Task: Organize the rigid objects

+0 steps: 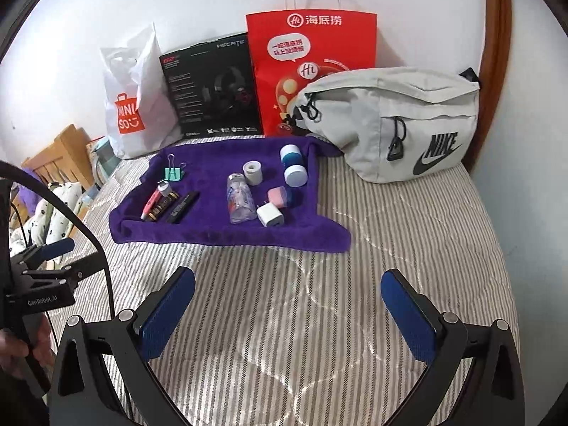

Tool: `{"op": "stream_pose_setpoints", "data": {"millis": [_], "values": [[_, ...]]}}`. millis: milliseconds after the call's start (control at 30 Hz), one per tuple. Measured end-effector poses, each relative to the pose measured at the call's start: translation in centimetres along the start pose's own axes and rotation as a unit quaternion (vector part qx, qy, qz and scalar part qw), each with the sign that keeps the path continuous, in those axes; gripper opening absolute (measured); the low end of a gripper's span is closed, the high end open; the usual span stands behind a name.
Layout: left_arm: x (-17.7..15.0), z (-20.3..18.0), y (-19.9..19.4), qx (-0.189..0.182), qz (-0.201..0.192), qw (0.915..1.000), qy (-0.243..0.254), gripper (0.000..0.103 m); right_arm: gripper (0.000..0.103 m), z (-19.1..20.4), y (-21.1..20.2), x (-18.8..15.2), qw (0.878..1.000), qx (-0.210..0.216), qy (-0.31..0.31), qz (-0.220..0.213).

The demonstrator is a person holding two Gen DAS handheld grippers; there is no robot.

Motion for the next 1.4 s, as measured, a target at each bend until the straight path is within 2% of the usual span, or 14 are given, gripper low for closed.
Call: {"op": "stream_pose_setpoints", "data": {"millis": [533,1400], "values": [[0.7,-1.6,-1.4,0.027,-0.008,0.9991,0.032,0.1,0.103,-0.3,0.4,-1.1,1.0,0.001,0.004,0.019],[-0.1,-1.5,-2.8,0.02,-0.015,0.9994,0.025,0.1,0.103,-0.1,-0.3,-1.8,1.0,-0.011,-0.005,0.019]]}}
Point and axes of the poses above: each gripper's, at about its wrist camera, not at the fingertips, and y roughly the way its jaws point, z to its left, x to its top, the point moved 2 cm from there along y, roughly the way its jaws point, and after that the axes turned 2 degrees about z, right-handed, at the moved point
